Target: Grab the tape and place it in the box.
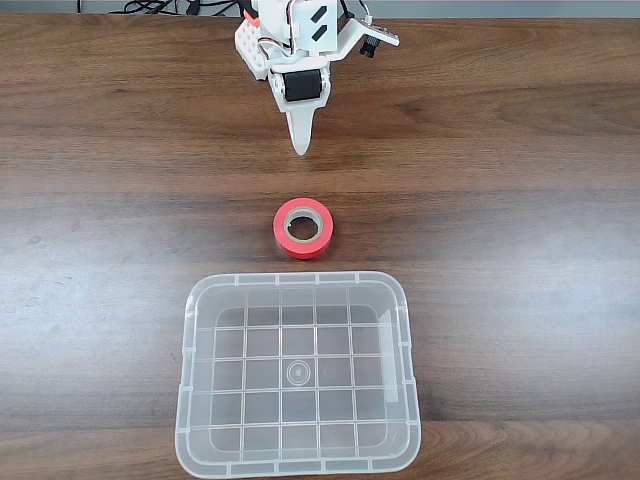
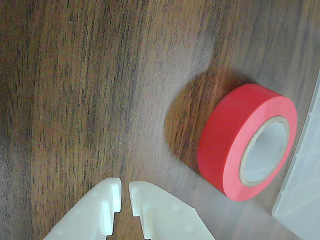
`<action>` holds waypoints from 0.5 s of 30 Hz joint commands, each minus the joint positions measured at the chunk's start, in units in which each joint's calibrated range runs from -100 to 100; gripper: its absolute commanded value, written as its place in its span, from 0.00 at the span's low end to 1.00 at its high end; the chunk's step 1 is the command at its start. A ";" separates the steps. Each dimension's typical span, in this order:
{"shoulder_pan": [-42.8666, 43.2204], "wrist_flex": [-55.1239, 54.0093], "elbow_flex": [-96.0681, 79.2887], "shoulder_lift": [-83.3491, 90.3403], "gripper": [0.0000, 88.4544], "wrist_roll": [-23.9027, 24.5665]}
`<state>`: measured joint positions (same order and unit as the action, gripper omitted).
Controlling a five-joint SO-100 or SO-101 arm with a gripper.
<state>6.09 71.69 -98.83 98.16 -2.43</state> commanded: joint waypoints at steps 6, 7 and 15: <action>0.42 0.82 3.38 0.64 0.01 -0.05; 0.42 0.82 3.38 0.64 0.01 -0.05; 0.42 0.82 3.38 0.64 0.01 0.16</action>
<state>6.09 71.69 -98.83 98.16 -2.43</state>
